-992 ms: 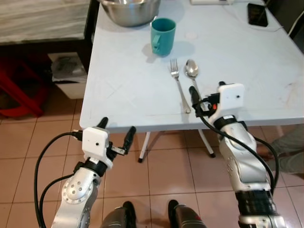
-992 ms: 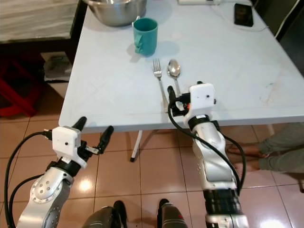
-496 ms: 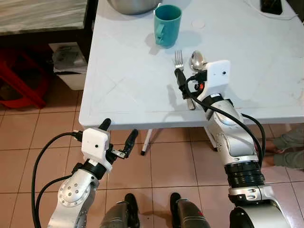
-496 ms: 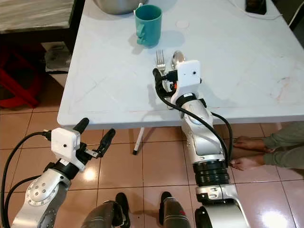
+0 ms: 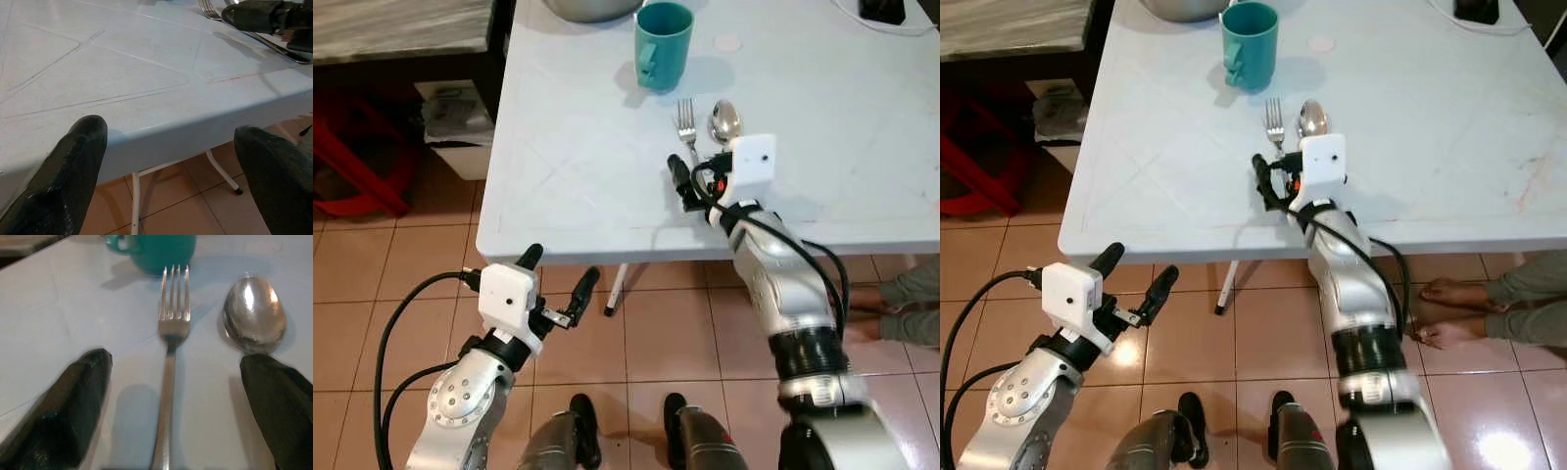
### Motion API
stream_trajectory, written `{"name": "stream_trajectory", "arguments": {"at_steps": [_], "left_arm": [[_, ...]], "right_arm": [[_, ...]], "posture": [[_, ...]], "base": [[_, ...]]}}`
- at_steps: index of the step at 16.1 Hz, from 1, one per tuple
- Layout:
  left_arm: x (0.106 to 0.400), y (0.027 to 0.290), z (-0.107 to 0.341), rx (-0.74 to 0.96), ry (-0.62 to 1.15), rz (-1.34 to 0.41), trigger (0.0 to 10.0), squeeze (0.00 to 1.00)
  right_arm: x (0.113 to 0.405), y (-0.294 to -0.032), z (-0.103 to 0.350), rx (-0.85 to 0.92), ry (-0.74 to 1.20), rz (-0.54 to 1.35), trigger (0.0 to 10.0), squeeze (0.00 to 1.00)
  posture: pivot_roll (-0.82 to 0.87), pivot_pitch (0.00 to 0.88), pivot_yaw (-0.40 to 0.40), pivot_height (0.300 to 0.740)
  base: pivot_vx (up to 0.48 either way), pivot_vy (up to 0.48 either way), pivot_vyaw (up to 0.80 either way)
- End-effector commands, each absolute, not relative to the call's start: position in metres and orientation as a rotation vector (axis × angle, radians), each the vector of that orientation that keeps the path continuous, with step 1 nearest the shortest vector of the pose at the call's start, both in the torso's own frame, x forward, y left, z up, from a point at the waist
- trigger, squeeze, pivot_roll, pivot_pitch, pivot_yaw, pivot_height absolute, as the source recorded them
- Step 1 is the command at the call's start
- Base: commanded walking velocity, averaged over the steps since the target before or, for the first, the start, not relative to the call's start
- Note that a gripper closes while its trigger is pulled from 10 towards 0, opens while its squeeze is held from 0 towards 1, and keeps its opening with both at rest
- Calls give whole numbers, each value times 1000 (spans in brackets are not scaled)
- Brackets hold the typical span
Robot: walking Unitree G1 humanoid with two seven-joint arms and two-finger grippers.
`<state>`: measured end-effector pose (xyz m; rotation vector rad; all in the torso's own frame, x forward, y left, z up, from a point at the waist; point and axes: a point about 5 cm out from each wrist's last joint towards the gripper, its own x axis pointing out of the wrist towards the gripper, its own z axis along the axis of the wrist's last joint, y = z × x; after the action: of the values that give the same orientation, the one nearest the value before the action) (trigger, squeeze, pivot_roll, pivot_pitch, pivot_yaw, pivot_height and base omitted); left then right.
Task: Setting the table
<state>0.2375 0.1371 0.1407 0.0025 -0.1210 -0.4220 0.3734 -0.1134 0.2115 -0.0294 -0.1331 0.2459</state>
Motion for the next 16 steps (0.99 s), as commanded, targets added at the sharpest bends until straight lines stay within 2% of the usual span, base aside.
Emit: {"name": "stream_trajectory", "arguments": {"at_steps": [1, 10, 11, 16], "left_arm": [[234, 135, 138, -2, -98, -441, 10000, 0], [240, 123, 156, -28, -172, -459, 10000, 0], [241, 123, 160, -29, -185, -462, 10000, 0], [243, 121, 163, -34, -197, -460, 10000, 0]], "right_arm": [[375, -110, 212, -57, -139, 236, 10000, 0], [381, -101, 195, -14, -17, 305, 10000, 0], [382, -102, 194, -25, -2, 293, 0, 0], [381, -106, 187, -14, 60, 260, 0, 0]], "posture": [[-58, 356, 32, 740], [-55, 349, 23, 740], [-55, 349, 23, 740], [-57, 345, 20, 740]], "base": [[0, 0, 0], [0, 0, 0], [0, 0, 0], [0, 0, 0]]}}
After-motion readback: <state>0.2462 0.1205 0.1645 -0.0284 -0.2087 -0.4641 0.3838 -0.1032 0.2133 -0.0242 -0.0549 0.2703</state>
